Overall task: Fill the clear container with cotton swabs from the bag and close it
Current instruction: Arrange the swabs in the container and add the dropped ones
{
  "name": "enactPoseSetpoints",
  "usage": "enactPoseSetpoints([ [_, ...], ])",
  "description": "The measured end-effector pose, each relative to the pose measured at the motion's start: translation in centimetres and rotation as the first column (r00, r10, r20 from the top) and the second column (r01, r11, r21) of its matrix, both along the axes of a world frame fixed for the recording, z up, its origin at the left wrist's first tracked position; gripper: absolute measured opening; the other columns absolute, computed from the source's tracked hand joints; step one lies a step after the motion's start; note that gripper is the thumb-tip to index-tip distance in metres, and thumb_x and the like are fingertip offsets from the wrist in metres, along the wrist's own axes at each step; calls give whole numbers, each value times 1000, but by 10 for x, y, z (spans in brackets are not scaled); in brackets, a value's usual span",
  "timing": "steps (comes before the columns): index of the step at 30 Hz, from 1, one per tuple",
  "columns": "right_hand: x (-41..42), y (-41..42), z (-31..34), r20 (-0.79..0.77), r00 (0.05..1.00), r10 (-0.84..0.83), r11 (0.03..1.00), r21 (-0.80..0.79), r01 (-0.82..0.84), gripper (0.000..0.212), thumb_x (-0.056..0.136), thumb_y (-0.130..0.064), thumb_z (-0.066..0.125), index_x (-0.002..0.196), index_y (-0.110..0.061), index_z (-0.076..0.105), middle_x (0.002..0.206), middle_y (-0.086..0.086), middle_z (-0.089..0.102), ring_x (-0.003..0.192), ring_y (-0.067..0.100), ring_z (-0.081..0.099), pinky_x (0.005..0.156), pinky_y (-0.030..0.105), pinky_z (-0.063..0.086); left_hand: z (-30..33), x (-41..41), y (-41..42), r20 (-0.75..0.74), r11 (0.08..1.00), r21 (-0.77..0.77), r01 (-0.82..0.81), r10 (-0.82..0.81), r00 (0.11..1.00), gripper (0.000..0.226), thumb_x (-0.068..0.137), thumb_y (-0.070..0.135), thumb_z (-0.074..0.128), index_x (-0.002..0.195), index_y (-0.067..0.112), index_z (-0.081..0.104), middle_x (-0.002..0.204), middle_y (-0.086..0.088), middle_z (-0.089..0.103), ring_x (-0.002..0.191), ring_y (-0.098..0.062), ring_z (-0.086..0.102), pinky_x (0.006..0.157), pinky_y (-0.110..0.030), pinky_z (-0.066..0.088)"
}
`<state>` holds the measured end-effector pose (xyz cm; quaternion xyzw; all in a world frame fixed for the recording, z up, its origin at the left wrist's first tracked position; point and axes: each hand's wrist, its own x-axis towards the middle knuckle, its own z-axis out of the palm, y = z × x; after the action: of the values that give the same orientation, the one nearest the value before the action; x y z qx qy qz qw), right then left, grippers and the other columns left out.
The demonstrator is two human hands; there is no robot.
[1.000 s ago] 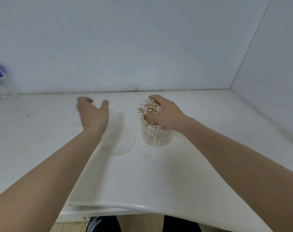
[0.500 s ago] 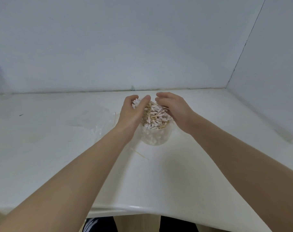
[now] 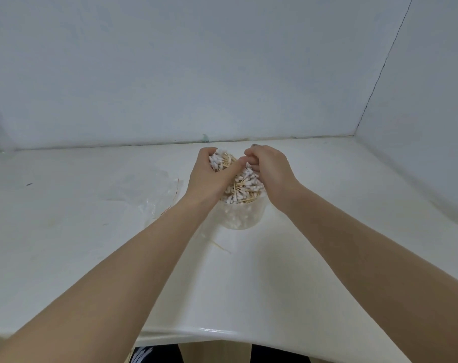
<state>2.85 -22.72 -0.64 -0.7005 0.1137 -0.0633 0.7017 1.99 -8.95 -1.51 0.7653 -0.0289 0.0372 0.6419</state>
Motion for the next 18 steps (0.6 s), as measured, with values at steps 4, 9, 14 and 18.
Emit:
enactPoseSetpoints([
  [4, -3, 3, 3, -7, 1000, 30, 999, -28, -30, 27, 87, -33, 54, 102, -18, 70, 87, -8, 78, 107, 23, 68, 105, 50, 48, 2, 2, 0, -46, 995, -96, -14, 10, 999, 64, 83, 42, 84, 135, 25, 50, 125, 3, 65, 101, -6, 69, 68, -15, 54],
  [9, -8, 15, 6, 33, 999, 14, 991, -135, -9, 34, 94, -35, 44, 95, -18, 74, 99, -2, 76, 100, 20, 69, 99, 46, 52, -5, 8, -4, -2, 992, -71, -104, 104, 995, 75, 76, 49, 87, 136, 33, 46, 132, 5, 61, 114, -15, 67, 97, -38, 58],
  [14, -7, 15, 6, 40, 999, 24, 988, -150, -18, 41, 100, -34, 39, 91, -18, 76, 93, -3, 78, 97, 18, 70, 96, 41, 52, -6, 9, -5, -112, 985, -129, -112, 98, 989, 82, 75, 55, 86, 140, 28, 45, 124, 5, 66, 103, -11, 71, 89, -35, 60],
  [18, -7, 14, 7, 28, 999, 41, 987, -154, -37, 40, 103, -36, 38, 104, -16, 72, 102, -3, 75, 105, 16, 64, 100, 37, 48, -9, 12, -1, -81, 990, -95, -107, 100, 992, 70, 75, 44, 88, 132, 24, 54, 121, 2, 69, 99, -12, 74, 77, -29, 59],
])
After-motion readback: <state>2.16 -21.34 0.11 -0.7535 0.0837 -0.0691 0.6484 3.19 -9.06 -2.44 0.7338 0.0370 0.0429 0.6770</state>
